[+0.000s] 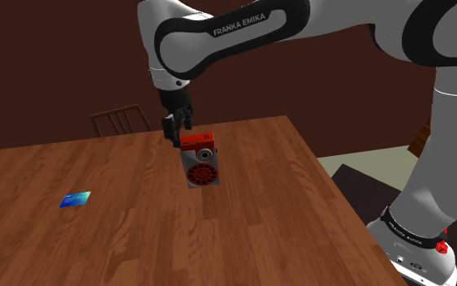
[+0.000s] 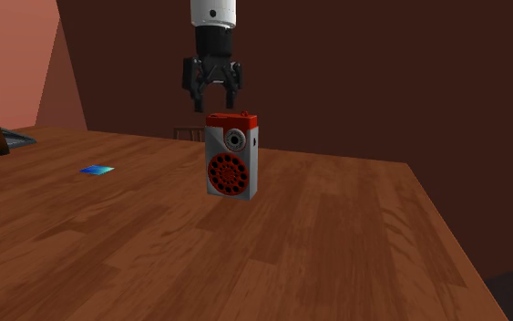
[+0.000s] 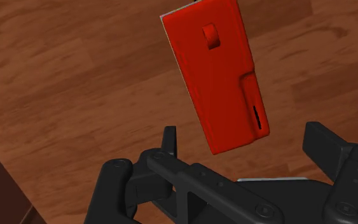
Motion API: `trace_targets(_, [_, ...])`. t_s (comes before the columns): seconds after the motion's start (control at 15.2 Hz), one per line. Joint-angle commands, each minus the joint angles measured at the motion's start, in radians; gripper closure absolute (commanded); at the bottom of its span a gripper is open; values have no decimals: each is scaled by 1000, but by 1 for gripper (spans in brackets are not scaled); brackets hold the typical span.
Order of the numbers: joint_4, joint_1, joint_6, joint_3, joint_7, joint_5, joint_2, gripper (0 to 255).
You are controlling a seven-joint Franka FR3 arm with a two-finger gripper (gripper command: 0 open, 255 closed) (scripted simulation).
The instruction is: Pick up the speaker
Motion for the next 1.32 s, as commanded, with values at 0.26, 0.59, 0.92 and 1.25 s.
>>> trace_targets(0.26, [-18,7,56,-2,3,-13,37,0])
trace_targets(0.59, [-43,7,87,-4,4,-16,44,255])
trace_targets(0.92, [-42,7,87,-4,4,-16,45,255])
trace_targets(1.25, [-34,7,75,-3,3,-14,41,255])
